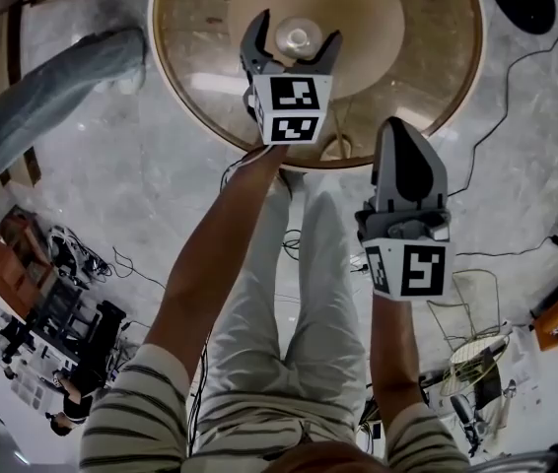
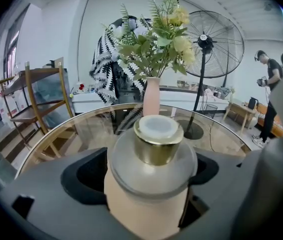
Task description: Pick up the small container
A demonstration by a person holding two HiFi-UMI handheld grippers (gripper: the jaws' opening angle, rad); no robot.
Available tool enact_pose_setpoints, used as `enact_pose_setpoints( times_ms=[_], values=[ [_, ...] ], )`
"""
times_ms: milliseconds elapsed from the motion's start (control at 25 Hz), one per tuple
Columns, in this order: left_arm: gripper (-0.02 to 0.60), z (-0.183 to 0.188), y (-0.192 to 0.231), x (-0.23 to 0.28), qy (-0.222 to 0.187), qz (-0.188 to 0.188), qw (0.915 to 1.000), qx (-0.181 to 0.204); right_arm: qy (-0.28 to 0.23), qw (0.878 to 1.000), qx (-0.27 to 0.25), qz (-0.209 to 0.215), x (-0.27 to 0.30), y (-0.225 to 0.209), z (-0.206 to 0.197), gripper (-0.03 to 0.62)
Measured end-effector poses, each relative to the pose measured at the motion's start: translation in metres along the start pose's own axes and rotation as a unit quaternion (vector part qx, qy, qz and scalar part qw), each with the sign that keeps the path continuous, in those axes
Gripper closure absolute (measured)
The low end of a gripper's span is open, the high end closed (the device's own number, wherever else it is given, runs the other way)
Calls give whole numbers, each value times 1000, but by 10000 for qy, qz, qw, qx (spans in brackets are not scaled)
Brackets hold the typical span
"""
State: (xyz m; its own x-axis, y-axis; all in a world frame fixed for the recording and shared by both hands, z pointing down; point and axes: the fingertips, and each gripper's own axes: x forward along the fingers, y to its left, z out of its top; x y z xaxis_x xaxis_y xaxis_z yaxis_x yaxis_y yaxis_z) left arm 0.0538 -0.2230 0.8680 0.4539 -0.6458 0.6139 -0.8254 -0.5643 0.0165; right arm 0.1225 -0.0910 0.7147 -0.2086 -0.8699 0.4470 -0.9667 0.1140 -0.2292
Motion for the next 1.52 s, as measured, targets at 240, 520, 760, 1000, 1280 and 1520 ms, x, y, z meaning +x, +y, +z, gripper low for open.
enact_pose_setpoints(
  times_ms=[240, 520, 760, 1000, 1280, 1520],
  values=[
    [181, -3, -4, 4, -10, 65, 10000, -51, 17, 10000, 11, 9, 1, -1, -1, 585],
    [247, 0, -1, 5, -68, 149, 9998, 123, 35, 10000, 59, -34, -1, -7, -1, 585],
    [250, -1, -1, 1, -99, 146, 9998, 123, -15, 10000, 47, -30, -7, -7, 1, 585],
    [250, 22, -3, -13, -216, 112, 9997, 74, -108, 9999, -19, -40, -14, -9, 9, 585],
    [250, 47, -11, -53, -229, 29, 9997, 127, -236, 9996, -169, 12, -33, 7, 37, 585],
    [250, 81, -14, -94, -339, -40, 9993, 122, -405, 9987, -303, 42, -53, 20, 72, 585]
  ],
)
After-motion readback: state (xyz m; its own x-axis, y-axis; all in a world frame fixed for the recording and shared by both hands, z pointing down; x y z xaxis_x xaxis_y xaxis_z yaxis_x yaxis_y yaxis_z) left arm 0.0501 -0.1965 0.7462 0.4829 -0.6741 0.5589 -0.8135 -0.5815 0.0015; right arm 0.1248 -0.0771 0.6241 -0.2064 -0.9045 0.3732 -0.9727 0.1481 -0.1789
